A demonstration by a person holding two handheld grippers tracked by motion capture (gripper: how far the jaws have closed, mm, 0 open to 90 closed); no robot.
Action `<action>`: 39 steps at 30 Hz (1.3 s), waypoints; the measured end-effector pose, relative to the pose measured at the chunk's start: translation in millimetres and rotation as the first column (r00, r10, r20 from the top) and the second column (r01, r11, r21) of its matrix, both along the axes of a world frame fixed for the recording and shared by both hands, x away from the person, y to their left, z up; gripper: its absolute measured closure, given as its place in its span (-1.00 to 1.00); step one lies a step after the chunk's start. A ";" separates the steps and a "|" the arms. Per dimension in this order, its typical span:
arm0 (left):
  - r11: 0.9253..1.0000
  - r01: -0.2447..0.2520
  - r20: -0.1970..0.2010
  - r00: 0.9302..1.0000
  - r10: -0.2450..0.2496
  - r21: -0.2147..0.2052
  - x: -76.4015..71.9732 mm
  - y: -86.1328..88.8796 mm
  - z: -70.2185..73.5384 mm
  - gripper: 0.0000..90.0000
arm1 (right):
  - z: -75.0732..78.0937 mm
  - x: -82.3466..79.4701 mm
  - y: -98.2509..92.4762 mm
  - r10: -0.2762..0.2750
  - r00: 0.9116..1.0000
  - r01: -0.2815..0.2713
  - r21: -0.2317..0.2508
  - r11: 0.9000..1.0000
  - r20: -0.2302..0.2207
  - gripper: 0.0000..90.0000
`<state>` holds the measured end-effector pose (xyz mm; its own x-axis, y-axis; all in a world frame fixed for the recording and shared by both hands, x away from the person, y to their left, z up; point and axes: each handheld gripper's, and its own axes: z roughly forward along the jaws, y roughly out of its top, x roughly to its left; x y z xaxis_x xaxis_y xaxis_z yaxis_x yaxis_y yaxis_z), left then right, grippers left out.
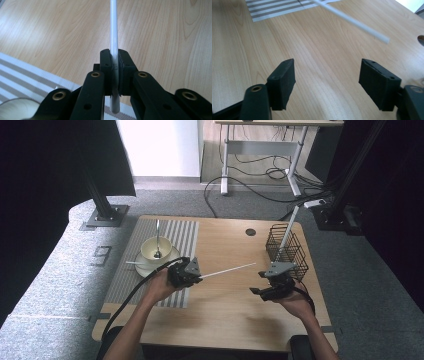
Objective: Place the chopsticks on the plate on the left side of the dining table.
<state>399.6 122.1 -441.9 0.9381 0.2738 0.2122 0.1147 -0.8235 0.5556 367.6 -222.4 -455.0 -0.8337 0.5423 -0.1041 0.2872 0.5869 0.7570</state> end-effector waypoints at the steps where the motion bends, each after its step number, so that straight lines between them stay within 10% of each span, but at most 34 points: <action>1: 1.000 -0.006 -0.005 1.000 0.006 -0.006 0.3 3.0 1.0 0.87 | -1.7 -0.7 0.0 -0.004 1.000 0.004 0.002 1.000 -0.008 -0.38; 23: 0.981 -0.161 -0.101 0.983 0.151 -0.105 8.6 63.9 13.1 0.87 | -39.3 -10.2 -23.5 -0.089 0.992 0.092 0.029 0.995 -0.086 -0.40; 39: 0.964 -0.246 -0.107 0.966 0.235 -0.098 9.4 110.7 9.4 0.87 | -62.8 -16.4 -33.1 -0.130 0.984 0.134 0.031 0.990 -0.122 -0.40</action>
